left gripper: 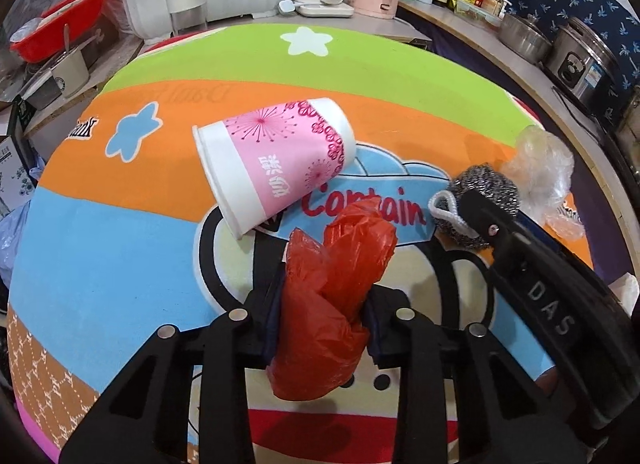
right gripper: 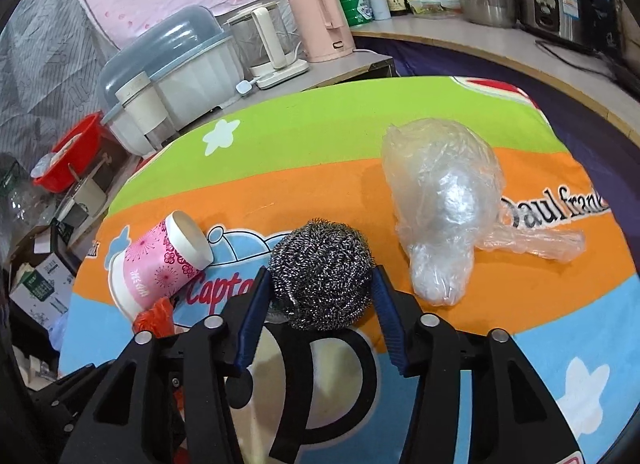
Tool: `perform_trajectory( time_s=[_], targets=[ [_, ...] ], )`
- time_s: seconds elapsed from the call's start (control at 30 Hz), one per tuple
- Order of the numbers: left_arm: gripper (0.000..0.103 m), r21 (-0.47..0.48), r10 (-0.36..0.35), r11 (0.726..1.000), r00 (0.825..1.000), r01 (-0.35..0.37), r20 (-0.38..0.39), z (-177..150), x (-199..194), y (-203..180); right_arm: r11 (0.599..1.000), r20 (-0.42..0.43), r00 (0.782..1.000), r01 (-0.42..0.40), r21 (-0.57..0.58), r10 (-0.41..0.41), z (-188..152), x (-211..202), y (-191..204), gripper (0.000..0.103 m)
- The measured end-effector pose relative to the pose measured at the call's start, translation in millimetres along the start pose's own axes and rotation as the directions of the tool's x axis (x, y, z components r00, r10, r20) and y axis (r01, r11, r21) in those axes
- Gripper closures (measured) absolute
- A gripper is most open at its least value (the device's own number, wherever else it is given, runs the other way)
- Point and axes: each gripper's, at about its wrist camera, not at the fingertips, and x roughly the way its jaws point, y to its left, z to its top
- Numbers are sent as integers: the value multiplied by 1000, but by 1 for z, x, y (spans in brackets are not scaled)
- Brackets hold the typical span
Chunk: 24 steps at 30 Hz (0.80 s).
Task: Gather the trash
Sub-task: 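Close the right tool on the steel wool scrubber and lift it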
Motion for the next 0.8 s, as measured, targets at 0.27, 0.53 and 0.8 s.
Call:
perform_trajectory(
  time_s=[0.27, 0.53, 0.8],
  targets=[
    [73, 33, -29, 999, 997, 27, 73, -7, -49, -19, 998, 82, 995, -57, 35, 54, -2, -61, -6, 61],
    [73, 125, -130, 986, 982, 113, 138, -29, -112, -70, 995, 209, 978, -38, 92, 18, -15, -156, -44, 61],
    [73, 281, -246, 939, 957, 196, 155, -67, -162, -150, 981, 306, 947, 42, 192, -100, -44, -246, -108, 61]
  ],
)
